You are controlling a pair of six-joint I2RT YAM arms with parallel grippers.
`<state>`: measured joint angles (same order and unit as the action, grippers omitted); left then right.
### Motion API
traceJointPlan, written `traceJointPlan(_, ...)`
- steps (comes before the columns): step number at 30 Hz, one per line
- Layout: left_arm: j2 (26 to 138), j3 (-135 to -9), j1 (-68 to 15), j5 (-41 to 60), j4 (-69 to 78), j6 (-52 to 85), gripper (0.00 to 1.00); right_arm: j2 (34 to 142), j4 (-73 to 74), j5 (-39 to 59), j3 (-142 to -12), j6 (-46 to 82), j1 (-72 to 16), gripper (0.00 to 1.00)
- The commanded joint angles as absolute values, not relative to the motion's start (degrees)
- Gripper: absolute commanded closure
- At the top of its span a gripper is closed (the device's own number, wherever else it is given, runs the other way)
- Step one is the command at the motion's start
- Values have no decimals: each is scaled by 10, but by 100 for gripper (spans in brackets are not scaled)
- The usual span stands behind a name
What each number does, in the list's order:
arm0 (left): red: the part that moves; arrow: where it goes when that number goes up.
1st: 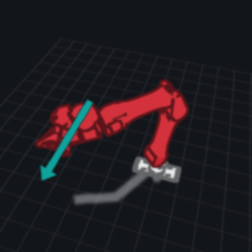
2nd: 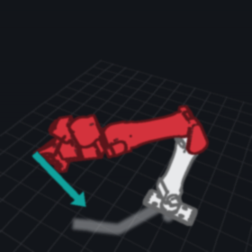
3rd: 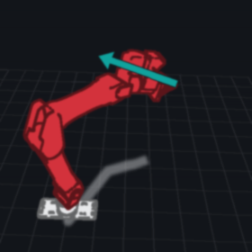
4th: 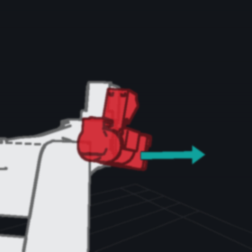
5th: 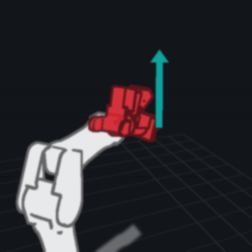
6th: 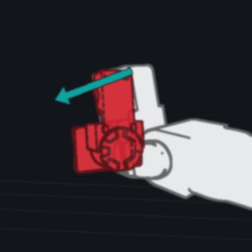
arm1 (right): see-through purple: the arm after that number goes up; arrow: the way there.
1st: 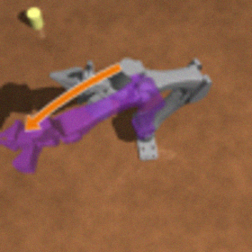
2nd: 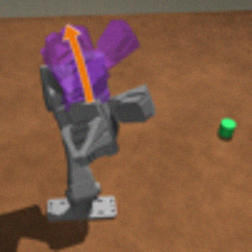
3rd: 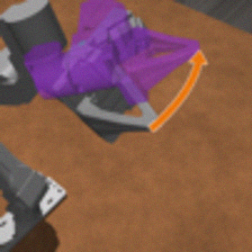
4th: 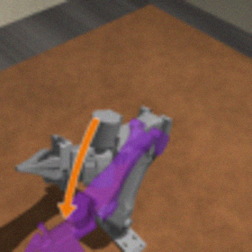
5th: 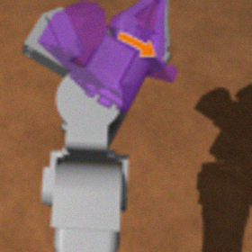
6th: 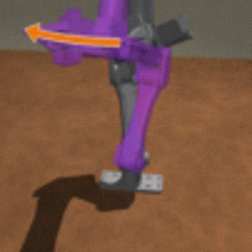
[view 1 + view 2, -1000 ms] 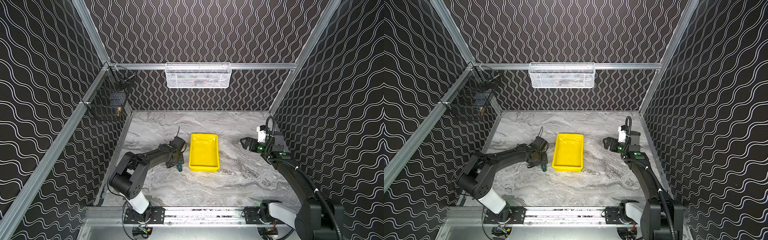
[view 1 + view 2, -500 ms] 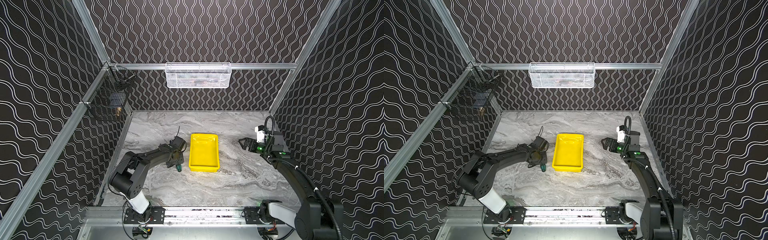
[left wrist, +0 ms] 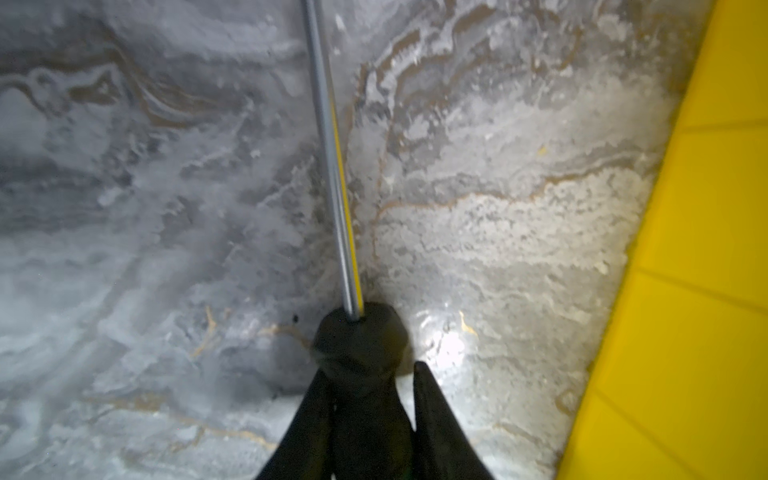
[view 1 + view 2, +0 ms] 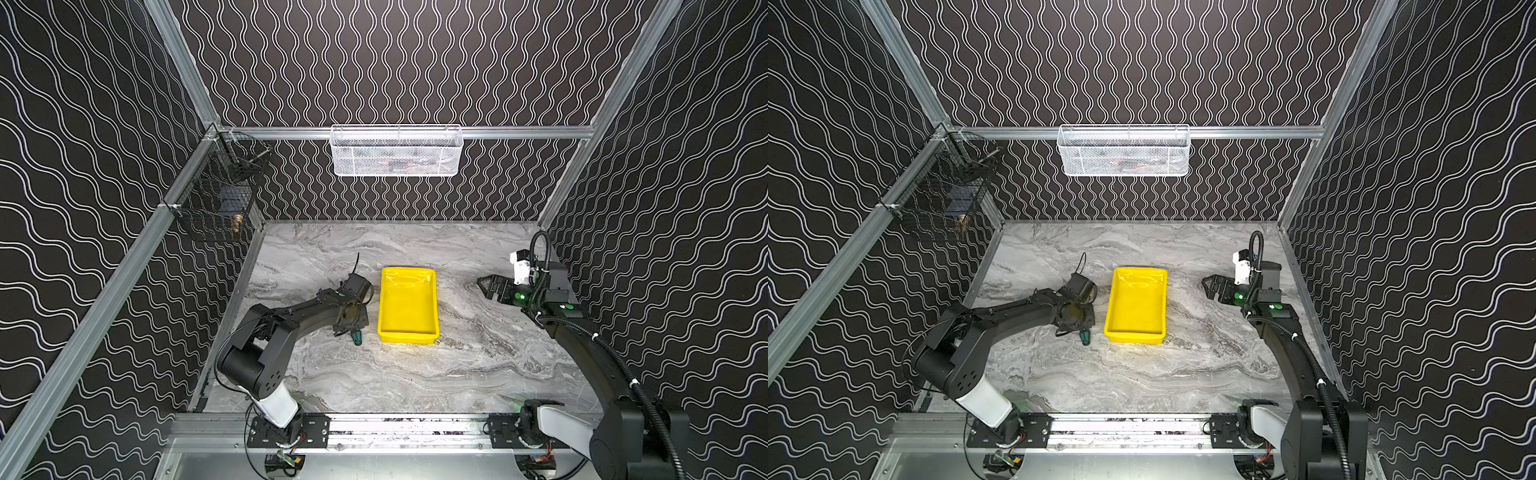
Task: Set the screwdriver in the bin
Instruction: 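Close the left gripper on the green-and-black screwdriver handle and lift it, then carry the screwdriver with the left gripper over the yellow bin and lower it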
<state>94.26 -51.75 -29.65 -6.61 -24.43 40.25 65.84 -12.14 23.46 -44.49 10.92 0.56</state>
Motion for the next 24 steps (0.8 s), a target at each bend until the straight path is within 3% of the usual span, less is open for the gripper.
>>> traceJointPlan(1,928,-522,-297,-72,-259,398,96,655,-125,249,-452,105,6,1)
traceJointPlan(3,919,-526,-297,-75,-267,397,100,655,-127,254,-455,105,6,1)
traceJointPlan(24,828,-608,-323,-107,-362,388,100,656,-139,290,-484,108,6,1)
